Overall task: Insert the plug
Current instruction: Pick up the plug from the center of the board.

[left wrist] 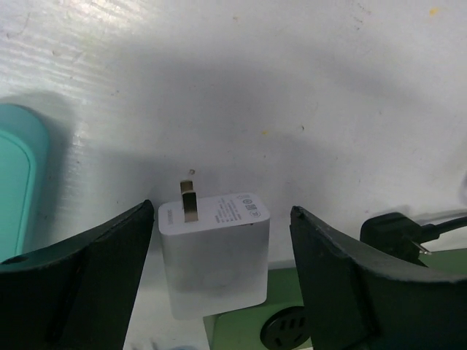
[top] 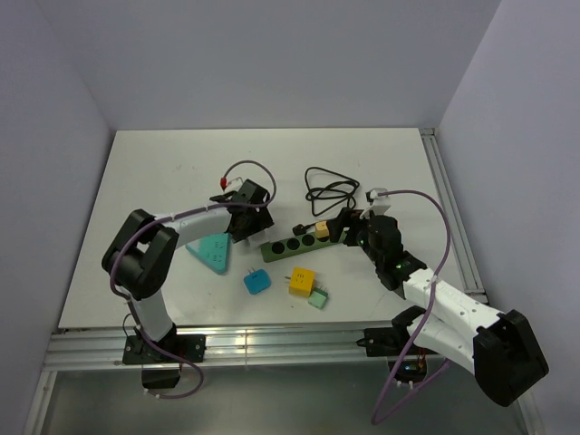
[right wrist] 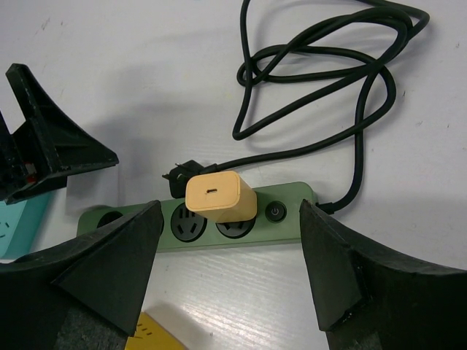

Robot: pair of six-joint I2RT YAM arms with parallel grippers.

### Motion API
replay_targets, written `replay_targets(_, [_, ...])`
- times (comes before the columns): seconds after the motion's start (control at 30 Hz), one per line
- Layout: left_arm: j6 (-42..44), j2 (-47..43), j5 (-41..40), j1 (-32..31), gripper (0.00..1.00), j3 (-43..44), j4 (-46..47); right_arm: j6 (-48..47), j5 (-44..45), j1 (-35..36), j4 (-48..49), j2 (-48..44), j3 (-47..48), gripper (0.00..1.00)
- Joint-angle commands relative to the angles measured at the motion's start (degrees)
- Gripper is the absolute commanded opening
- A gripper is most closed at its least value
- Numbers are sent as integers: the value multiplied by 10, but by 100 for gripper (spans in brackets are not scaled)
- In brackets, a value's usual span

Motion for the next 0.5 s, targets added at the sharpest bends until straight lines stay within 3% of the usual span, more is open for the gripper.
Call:
replay_targets(0.0, [3,5,21,4,79,8,31,1,2,-2,14,-11,-4,82])
replay_targets(0.13, [4,0,8,-2,68,-6,36,0,0,-2,17,-13,-6,82])
replay_targets(0.17, [3,-1,8,-2,57,-8,37,0,-1,-2,17,-14,-7,82])
replay_targets(0.23, [2,-7,6,-2,48,-16,40,-2,-9,-1,23,-15,-8,82])
replay_targets(0.47, [14,-90,19,38,42,-45,53,-13,-59,2,47,-16,-9,77])
